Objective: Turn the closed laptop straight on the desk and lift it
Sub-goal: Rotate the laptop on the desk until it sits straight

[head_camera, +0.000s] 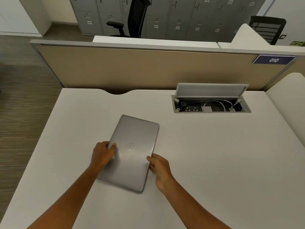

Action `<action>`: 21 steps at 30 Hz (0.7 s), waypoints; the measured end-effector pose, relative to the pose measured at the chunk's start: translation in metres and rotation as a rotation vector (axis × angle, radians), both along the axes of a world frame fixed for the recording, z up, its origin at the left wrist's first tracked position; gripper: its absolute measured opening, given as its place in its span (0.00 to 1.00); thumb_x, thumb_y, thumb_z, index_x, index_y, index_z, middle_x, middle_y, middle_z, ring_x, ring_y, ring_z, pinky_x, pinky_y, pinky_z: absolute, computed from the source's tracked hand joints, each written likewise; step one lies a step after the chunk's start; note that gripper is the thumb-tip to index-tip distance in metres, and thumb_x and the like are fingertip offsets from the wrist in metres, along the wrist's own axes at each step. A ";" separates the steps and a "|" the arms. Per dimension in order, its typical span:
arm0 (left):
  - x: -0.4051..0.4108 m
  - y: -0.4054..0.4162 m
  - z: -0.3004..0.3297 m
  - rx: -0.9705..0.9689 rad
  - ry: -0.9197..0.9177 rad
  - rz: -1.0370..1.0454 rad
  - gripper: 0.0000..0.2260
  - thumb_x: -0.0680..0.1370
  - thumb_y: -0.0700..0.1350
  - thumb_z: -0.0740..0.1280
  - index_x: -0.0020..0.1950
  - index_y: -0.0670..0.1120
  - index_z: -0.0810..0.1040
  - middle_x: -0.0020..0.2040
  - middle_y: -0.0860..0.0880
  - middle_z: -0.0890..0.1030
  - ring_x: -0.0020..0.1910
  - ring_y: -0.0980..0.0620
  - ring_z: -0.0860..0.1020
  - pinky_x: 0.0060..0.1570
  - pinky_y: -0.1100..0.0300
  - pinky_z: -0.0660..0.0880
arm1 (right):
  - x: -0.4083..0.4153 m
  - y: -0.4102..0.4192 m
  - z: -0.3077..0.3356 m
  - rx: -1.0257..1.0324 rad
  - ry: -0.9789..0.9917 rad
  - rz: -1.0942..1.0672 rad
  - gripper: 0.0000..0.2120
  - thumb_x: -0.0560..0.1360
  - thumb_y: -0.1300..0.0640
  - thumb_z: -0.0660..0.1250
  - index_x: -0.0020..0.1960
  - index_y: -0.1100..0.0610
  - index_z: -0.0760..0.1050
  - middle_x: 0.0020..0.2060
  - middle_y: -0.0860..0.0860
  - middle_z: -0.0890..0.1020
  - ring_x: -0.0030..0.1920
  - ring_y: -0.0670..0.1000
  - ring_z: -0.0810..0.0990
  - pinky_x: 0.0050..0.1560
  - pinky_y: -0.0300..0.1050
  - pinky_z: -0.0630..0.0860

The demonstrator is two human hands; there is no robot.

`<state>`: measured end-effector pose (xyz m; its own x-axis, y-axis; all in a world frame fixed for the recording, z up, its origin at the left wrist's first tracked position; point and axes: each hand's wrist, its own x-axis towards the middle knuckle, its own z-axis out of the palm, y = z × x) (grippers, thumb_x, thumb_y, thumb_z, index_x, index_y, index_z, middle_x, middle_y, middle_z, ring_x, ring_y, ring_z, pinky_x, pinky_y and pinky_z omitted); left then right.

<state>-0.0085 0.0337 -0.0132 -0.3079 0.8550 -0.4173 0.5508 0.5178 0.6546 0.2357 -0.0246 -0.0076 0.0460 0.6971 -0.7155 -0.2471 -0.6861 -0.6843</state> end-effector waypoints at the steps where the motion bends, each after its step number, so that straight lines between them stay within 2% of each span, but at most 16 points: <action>1: 0.001 -0.003 0.000 -0.009 -0.019 0.018 0.17 0.82 0.54 0.67 0.49 0.39 0.83 0.45 0.41 0.85 0.46 0.38 0.83 0.50 0.46 0.79 | 0.002 0.001 0.000 -0.001 -0.008 0.006 0.07 0.77 0.62 0.72 0.44 0.53 0.85 0.50 0.53 0.90 0.50 0.52 0.86 0.61 0.48 0.80; 3: 0.005 -0.012 0.001 -0.010 -0.056 0.048 0.17 0.81 0.53 0.67 0.51 0.39 0.83 0.45 0.42 0.84 0.46 0.39 0.82 0.49 0.47 0.78 | 0.006 0.005 0.001 -0.005 -0.025 0.016 0.13 0.78 0.62 0.72 0.37 0.51 0.82 0.41 0.48 0.88 0.42 0.48 0.83 0.52 0.44 0.78; 6: 0.014 -0.029 0.002 -0.010 -0.152 0.096 0.15 0.82 0.52 0.67 0.47 0.41 0.81 0.45 0.42 0.84 0.48 0.38 0.83 0.49 0.48 0.77 | 0.015 0.014 0.003 0.015 -0.084 0.019 0.21 0.79 0.64 0.71 0.31 0.49 0.73 0.26 0.39 0.78 0.31 0.42 0.76 0.44 0.41 0.72; 8: 0.020 -0.039 0.001 -0.016 -0.213 0.144 0.14 0.82 0.53 0.67 0.45 0.43 0.79 0.48 0.41 0.83 0.48 0.39 0.81 0.51 0.48 0.76 | 0.022 0.021 0.007 0.007 -0.102 0.031 0.22 0.79 0.65 0.70 0.31 0.51 0.68 0.23 0.40 0.73 0.26 0.42 0.72 0.40 0.41 0.69; 9: 0.024 -0.042 0.003 -0.027 -0.239 0.168 0.13 0.82 0.53 0.67 0.43 0.46 0.77 0.48 0.43 0.81 0.47 0.42 0.79 0.52 0.48 0.75 | 0.026 0.027 0.006 -0.016 -0.098 0.039 0.20 0.77 0.64 0.71 0.33 0.54 0.66 0.25 0.43 0.71 0.28 0.45 0.70 0.39 0.43 0.67; 11: 0.033 -0.050 0.008 -0.033 -0.285 0.214 0.11 0.83 0.52 0.67 0.42 0.50 0.74 0.47 0.47 0.78 0.46 0.47 0.76 0.54 0.50 0.72 | 0.031 0.037 0.013 -0.021 -0.112 0.030 0.13 0.70 0.58 0.75 0.39 0.56 0.69 0.33 0.52 0.69 0.37 0.51 0.66 0.40 0.47 0.64; 13: 0.044 -0.056 0.010 -0.037 -0.337 0.259 0.10 0.83 0.51 0.67 0.44 0.49 0.77 0.46 0.48 0.79 0.44 0.50 0.76 0.55 0.51 0.72 | 0.038 0.048 0.005 -0.028 -0.116 0.030 0.15 0.63 0.53 0.78 0.45 0.54 0.76 0.40 0.55 0.73 0.42 0.55 0.70 0.45 0.48 0.68; 14: 0.049 -0.060 0.011 -0.045 -0.370 0.272 0.10 0.82 0.51 0.68 0.46 0.46 0.79 0.48 0.47 0.81 0.45 0.49 0.78 0.55 0.50 0.73 | 0.041 0.052 0.007 -0.041 -0.121 0.029 0.15 0.63 0.53 0.78 0.46 0.53 0.78 0.42 0.55 0.76 0.44 0.56 0.74 0.48 0.49 0.71; 17: 0.064 -0.071 0.012 -0.066 -0.456 0.329 0.17 0.75 0.55 0.70 0.51 0.42 0.82 0.53 0.41 0.85 0.52 0.41 0.82 0.61 0.43 0.78 | 0.050 0.068 0.017 -0.024 -0.185 0.050 0.07 0.73 0.59 0.76 0.50 0.60 0.85 0.48 0.55 0.84 0.52 0.55 0.80 0.56 0.49 0.75; 19: 0.072 -0.077 0.012 -0.081 -0.502 0.366 0.18 0.70 0.56 0.69 0.49 0.44 0.82 0.54 0.41 0.85 0.56 0.37 0.83 0.63 0.39 0.79 | 0.055 0.077 0.019 -0.012 -0.238 0.077 0.12 0.75 0.60 0.75 0.58 0.62 0.86 0.53 0.55 0.85 0.57 0.56 0.81 0.61 0.49 0.75; 21: 0.080 -0.081 0.010 -0.089 -0.538 0.388 0.16 0.68 0.56 0.69 0.47 0.44 0.81 0.53 0.42 0.85 0.57 0.35 0.83 0.64 0.38 0.78 | 0.058 0.084 0.023 -0.012 -0.282 0.125 0.19 0.76 0.60 0.75 0.63 0.67 0.83 0.52 0.57 0.85 0.57 0.58 0.81 0.60 0.48 0.74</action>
<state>0.0713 -0.0468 -0.0034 -0.3150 0.6795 -0.6627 -0.0774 0.6775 0.7315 0.2932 0.0596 0.0154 0.1582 0.7012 -0.6952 0.0382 -0.7079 -0.7053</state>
